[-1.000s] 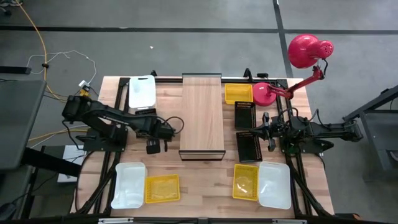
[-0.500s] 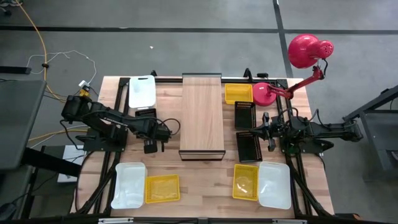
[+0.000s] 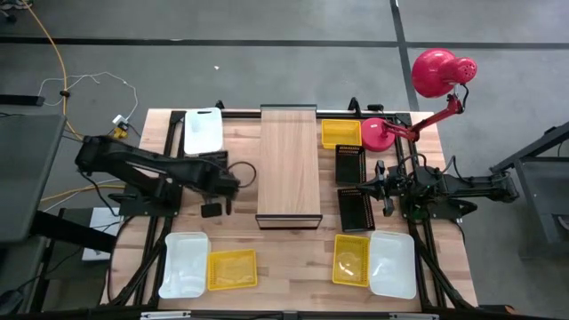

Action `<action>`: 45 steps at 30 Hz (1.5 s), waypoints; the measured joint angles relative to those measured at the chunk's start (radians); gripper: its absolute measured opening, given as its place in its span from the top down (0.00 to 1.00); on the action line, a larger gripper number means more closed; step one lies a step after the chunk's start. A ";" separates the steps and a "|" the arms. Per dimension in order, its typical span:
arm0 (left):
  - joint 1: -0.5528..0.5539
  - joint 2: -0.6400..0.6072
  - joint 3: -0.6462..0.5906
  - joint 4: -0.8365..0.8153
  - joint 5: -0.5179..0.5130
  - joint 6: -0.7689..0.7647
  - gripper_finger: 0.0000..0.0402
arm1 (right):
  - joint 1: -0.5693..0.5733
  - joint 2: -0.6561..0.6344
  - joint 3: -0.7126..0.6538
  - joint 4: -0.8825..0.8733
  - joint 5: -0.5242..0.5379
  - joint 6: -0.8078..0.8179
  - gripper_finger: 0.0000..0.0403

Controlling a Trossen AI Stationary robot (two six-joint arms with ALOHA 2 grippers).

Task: Stack baskets on shelf by color
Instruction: Put the top left black bin on the shelf

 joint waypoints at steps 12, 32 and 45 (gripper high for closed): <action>0.009 -0.041 0.560 -0.145 -0.236 0.659 1.00 | 0.000 0.000 0.000 0.000 0.000 0.000 1.00; -0.139 0.391 0.685 0.095 -0.111 1.498 1.00 | 0.000 0.001 0.000 0.001 0.000 0.000 1.00; -0.114 0.405 0.656 0.135 -0.016 1.522 1.00 | 0.000 0.001 0.000 0.001 0.000 0.000 1.00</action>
